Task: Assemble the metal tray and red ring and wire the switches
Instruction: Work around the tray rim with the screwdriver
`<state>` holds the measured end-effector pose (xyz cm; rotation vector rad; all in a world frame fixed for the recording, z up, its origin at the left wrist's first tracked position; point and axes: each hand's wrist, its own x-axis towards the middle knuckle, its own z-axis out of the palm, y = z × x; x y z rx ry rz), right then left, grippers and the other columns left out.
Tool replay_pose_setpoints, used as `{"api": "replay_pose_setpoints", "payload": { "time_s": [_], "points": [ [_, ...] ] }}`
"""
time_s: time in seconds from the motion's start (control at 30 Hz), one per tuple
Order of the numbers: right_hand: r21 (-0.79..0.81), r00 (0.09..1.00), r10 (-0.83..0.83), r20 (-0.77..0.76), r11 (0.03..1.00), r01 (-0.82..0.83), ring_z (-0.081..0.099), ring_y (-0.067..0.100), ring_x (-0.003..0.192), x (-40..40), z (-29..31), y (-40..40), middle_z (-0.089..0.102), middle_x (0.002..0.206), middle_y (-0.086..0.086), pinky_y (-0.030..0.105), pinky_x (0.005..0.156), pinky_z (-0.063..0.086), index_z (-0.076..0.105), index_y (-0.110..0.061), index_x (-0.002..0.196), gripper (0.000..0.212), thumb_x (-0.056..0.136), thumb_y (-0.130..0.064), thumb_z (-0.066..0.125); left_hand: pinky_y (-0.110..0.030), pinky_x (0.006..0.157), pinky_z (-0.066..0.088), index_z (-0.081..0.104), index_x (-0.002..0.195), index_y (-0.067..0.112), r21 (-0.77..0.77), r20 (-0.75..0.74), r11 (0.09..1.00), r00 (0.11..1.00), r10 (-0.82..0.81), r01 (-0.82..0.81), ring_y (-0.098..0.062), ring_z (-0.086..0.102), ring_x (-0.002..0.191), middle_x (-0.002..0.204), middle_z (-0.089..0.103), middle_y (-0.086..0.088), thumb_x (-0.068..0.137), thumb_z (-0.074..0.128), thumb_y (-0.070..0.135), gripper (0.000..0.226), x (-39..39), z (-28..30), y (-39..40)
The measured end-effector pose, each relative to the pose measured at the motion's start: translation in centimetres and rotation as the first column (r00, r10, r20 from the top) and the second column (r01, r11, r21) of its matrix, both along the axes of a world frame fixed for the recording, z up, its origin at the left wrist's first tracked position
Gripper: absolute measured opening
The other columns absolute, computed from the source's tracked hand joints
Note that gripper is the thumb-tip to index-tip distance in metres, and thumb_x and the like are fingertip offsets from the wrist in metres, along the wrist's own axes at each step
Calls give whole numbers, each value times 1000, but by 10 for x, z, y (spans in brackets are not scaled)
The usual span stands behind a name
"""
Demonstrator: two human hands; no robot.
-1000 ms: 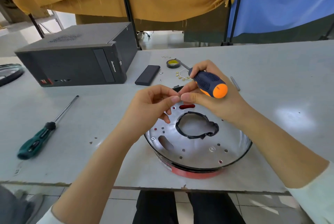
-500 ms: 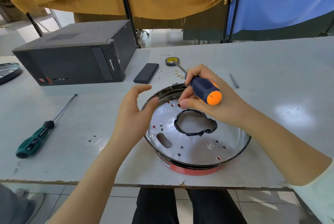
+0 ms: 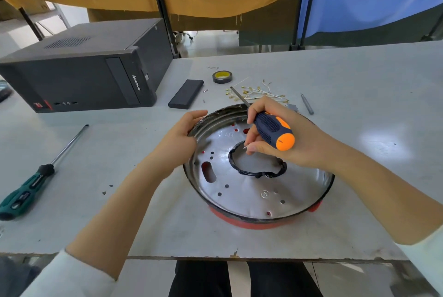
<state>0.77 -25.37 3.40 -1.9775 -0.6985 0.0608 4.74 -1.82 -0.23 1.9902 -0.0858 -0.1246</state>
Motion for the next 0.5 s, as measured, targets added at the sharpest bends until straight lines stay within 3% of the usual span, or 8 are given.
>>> {"api": "replay_pose_setpoints", "payload": {
  "time_s": [0.1,0.17,0.3,0.37,0.43,0.5],
  "points": [
    [-23,1000,8,-22,1000,-9,67,15,80,7,-3,-5,66,86,5,27,79,53,47,-19,102,34,83,0,69,-29,86,54,47,129,40,52,-18,996,997,-74,74,-10,60,112,123,56,21,90,48,-6,60,19,5,1],
    [-76,1000,4,-11,997,-4,67,16,81,11,-5,-7,65,86,4,34,79,55,48,-23,101,35,84,1,67,-28,86,53,46,132,36,67,-42,993,994,-99,101,-12,60,114,131,57,15,90,44,-11,63,28,9,0],
    [-161,1000,9,-4,987,-10,63,26,85,15,-14,-9,61,87,-1,51,78,52,50,-30,98,36,84,0,63,-15,75,46,42,136,37,83,12,996,1000,9,-10,-9,56,113,134,54,13,93,53,1,57,29,11,-3],
    [-153,999,6,-36,988,-11,60,30,87,17,-18,-9,59,88,-2,54,79,50,51,-31,97,35,87,1,60,-17,78,45,44,135,38,-20,13,993,993,114,-114,-8,59,108,132,54,11,91,62,10,55,18,5,-4],
    [-176,999,12,-42,984,-20,60,29,87,17,-20,-7,58,88,-6,54,78,50,52,-34,96,38,88,4,57,-30,90,50,48,131,41,-135,-51,969,979,200,-205,-12,62,106,130,57,8,88,66,12,55,0,-1,-6],
    [-246,999,34,-27,968,-40,62,22,89,15,-20,-7,59,91,-12,47,78,52,50,-38,97,39,86,-1,57,-36,90,53,54,125,42,-281,-140,905,946,291,-320,-18,66,103,122,63,5,86,65,9,53,-20,-6,-8]
  ]
}}
